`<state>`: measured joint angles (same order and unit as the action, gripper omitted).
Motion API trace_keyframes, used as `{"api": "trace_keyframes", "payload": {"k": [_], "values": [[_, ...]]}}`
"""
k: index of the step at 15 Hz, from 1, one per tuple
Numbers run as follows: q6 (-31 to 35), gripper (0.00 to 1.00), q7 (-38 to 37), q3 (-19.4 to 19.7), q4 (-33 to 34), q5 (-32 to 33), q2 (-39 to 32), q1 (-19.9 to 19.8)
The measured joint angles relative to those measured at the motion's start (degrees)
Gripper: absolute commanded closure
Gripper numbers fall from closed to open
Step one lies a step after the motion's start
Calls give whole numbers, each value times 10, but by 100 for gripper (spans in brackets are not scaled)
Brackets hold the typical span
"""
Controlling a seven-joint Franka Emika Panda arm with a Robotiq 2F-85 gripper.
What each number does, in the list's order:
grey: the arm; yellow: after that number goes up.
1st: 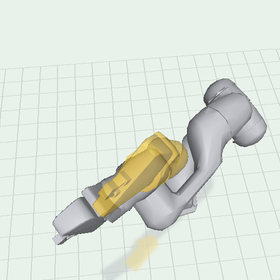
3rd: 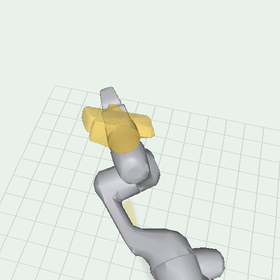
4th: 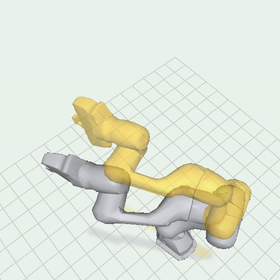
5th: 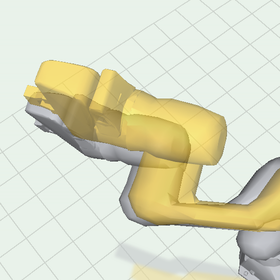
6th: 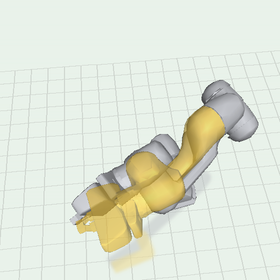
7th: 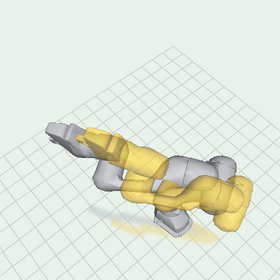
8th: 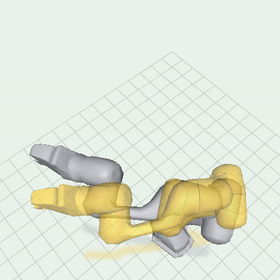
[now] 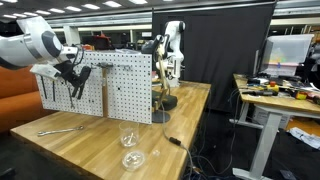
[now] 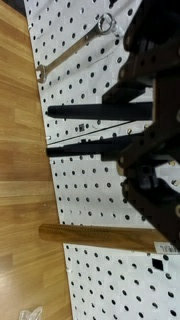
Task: Take the black object from the pegboard and place it on the table
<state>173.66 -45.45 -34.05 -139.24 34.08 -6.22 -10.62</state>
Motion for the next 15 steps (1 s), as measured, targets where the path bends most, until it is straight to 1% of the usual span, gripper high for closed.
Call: {"api": "trace_keyframes", "payload": {"k": [5,15], "values": [[19,75,-8,2,-18,0,16,-1],[40,75,-10,2,-26,0,16,-1]]}}
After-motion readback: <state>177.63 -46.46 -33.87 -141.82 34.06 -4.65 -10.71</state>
